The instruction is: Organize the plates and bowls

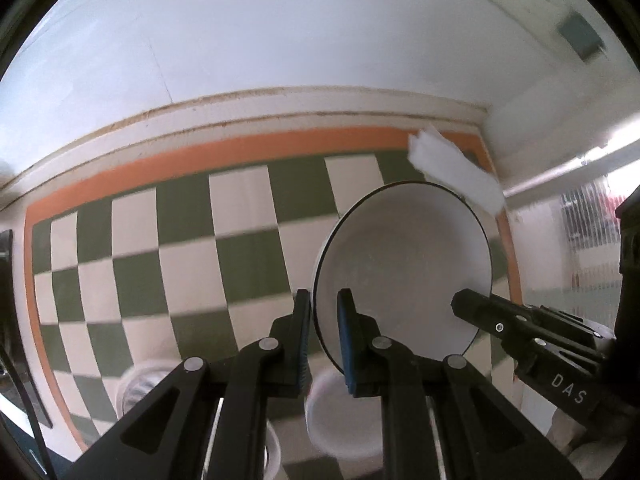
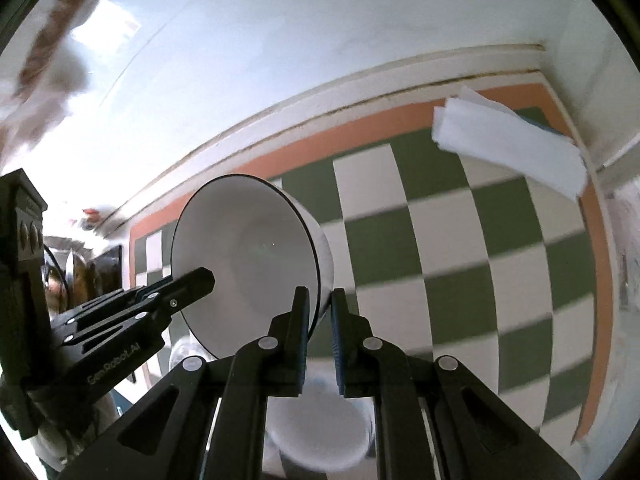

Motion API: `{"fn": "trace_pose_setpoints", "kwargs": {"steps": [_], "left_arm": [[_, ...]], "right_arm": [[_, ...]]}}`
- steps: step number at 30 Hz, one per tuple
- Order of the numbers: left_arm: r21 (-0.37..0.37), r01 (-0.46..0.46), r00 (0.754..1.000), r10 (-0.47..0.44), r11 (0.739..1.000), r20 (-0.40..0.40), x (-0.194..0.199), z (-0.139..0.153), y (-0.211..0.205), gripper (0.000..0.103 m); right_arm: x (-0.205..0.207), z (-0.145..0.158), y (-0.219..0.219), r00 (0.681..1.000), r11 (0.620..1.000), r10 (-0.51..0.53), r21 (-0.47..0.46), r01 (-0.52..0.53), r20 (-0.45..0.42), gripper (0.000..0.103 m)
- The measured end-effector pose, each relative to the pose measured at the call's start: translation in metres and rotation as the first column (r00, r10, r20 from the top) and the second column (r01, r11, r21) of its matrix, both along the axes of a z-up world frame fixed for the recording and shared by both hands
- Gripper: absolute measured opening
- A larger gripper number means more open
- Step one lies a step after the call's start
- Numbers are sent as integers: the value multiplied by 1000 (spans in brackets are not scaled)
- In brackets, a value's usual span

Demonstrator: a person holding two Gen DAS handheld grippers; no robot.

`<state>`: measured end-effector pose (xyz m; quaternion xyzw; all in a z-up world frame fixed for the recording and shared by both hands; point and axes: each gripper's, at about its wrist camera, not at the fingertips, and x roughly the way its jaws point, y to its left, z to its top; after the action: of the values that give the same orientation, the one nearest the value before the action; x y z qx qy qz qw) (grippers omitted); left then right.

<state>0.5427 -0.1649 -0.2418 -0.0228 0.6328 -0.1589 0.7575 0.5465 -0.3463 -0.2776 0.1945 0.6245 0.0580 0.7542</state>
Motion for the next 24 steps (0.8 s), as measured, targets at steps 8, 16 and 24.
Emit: {"fn": "trace_pose_setpoints", "kwargs": {"steps": [8,16,24], "left_arm": [[2,33,999,-33,999,-42,-59,-15,4,11],[45,63,993,-58,997,-105,-89,-51,1,11],[70,62,990,-52,996,-132,-93,-67,-2,11]], "right_arm": [[-85,1,14,1000,1000,-9,-4,9,-21,13],[-120,-36,17,996,1000,-26,1,27,-89,13],[-126,-60,19,991,1000,-15,4,15,-133,12]]}}
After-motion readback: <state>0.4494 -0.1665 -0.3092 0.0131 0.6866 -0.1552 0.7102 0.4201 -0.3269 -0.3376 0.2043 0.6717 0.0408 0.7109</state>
